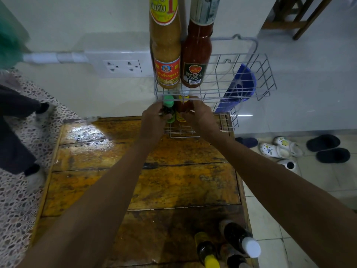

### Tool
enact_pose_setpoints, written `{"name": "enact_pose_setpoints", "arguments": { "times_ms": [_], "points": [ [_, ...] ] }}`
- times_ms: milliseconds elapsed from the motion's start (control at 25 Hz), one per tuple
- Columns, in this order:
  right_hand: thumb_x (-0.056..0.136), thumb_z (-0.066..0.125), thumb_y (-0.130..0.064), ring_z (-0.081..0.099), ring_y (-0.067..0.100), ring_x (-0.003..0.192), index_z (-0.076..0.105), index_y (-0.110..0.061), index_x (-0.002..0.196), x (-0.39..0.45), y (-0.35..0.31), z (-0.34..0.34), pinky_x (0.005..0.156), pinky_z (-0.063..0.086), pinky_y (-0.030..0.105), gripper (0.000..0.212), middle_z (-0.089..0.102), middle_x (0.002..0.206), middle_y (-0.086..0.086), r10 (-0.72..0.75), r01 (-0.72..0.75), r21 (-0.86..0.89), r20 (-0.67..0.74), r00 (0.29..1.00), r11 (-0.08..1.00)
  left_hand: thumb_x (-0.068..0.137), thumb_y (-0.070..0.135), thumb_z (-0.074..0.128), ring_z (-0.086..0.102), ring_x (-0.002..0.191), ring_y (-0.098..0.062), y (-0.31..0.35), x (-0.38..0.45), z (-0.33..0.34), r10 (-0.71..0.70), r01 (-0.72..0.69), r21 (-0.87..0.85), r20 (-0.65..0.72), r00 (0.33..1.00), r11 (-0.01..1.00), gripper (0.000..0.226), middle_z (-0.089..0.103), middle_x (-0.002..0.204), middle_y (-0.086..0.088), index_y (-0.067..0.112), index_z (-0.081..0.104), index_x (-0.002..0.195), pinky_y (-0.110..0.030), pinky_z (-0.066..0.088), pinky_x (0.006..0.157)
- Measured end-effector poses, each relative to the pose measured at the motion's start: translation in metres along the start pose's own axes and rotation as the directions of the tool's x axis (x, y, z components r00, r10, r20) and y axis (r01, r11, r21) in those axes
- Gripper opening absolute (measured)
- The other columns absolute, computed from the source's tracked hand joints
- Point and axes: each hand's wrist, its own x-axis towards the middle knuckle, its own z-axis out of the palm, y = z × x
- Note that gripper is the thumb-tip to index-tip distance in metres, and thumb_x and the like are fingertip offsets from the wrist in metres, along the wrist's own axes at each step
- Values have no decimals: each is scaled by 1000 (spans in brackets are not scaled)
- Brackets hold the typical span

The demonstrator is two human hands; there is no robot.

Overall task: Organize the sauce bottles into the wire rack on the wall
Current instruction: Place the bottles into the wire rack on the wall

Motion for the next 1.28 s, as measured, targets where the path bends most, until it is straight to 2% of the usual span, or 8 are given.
{"name": "enact_pose_setpoints", "arguments": {
  "times_ms": [280,400,480,640,760,880,1080,1280],
  "points": [
    [81,84,-29,63,19,111,52,-9,132,-38,-20,-52,90,55,33,63,66,124,10,-8,10,47,-28,1000,999,87,15,79,55,121,-33,15,-23,-17,-48,56,117,-73,996,992,59,50,134,-19,5,53,139,-41,51,97],
    [89,75,-22,65,2,95,55,-19,119,-98,-19,-96,80,52,16,36,67,105,-4,-73,73,54,7,997,996,91,18,74,54,120,-28,26,-84,-34,-43,59,159,-103,994,985,46,51,132,-14,10,56,133,-35,48,96],
    [93,69,-19,62,-7,86,56,-27,107,-155,-5,-121,72,47,7,21,64,92,-11,-65,66,-10,105,992,998,95,20,71,56,115,-19,30,-149,-38,-76,72,128,26,997,989,37,56,127,-5,17,59,130,-26,46,91],
    [92,71,-18,65,-2,86,57,-35,111,-261,49,-145,71,53,16,29,67,96,-14,-31,70,-120,297,954,990,97,16,69,56,111,0,14,-277,-24,7,-53,97,424,906,994,35,54,123,13,31,60,128,-33,54,94],
    [86,79,-15,67,0,91,56,-39,120,-313,74,-144,74,56,17,48,69,103,-12,-7,41,-81,383,924,996,91,19,77,54,123,-1,15,-330,-8,-60,47,37,576,815,998,54,49,131,17,40,53,135,-35,54,98],
    [84,81,-27,66,1,98,55,-40,128,-332,77,-130,80,55,22,53,68,114,-15,-35,51,-25,421,906,998,86,32,82,51,129,-9,34,-346,6,-134,138,39,584,801,990,67,48,138,13,31,50,145,-37,53,100],
    [82,75,-43,59,-4,112,51,-50,130,-336,64,-114,94,50,23,53,61,121,-25,-82,70,45,435,896,997,84,33,84,53,125,-5,63,-342,16,-103,106,27,551,828,994,64,55,133,19,32,56,141,-11,40,96],
    [77,75,-51,62,-2,109,53,-44,131,-330,63,-112,96,54,35,59,66,120,-18,-22,-38,128,437,899,991,86,33,82,55,125,-4,75,-329,14,-180,254,-51,575,798,966,63,58,139,22,38,53,142,-36,48,104]
  ]
}}
